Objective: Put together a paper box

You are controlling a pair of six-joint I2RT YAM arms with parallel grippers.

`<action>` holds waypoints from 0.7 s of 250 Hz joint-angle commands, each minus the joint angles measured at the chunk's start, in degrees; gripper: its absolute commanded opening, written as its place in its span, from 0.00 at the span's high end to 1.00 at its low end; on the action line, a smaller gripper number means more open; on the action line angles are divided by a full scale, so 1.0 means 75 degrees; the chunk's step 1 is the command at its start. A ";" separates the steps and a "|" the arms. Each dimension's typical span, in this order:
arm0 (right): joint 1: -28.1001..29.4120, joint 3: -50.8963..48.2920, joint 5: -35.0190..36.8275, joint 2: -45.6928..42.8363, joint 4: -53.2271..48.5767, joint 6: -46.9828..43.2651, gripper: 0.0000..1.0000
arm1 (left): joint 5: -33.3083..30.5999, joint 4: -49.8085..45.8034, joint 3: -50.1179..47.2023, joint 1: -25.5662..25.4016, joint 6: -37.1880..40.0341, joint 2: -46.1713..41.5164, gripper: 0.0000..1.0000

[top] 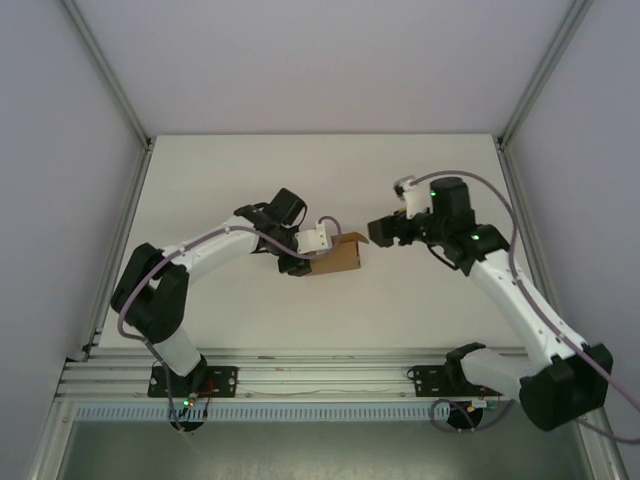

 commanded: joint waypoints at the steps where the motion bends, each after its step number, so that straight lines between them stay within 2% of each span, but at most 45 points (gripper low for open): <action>1: 0.0189 0.0165 -0.0030 0.0561 -0.0701 -0.1183 0.23 | 0.0172 -0.0901 0.0526 0.0025 0.0171 0.0367 0.61; 23: 0.0334 0.0240 -0.0305 0.1086 -0.0736 -0.1604 0.29 | 0.0234 -0.1076 0.0726 0.0021 0.0158 0.0686 0.61; 34: 0.0357 0.0232 -0.0509 0.1328 -0.0647 -0.1900 0.35 | 0.0267 -0.1150 0.0819 0.0026 0.0153 0.0806 0.61; 68: 0.0370 0.0556 -0.0292 0.1986 -0.0537 -0.1952 0.46 | 0.0201 -0.1094 0.0858 0.0010 0.0086 0.0968 0.61; 122: 0.0382 0.0785 -0.0318 0.2337 -0.0373 -0.1950 0.50 | 0.0160 -0.1254 0.1044 -0.0003 0.0185 0.1102 0.61; 137: 0.0383 0.0858 -0.0266 0.2414 -0.0364 -0.1928 0.54 | 0.0115 -0.1289 0.1104 -0.0001 0.0175 0.1153 0.61; 175: 0.0393 0.1070 -0.0351 0.2550 -0.0768 -0.2033 0.74 | 0.0143 -0.1224 0.1091 0.0003 0.0146 0.1134 0.61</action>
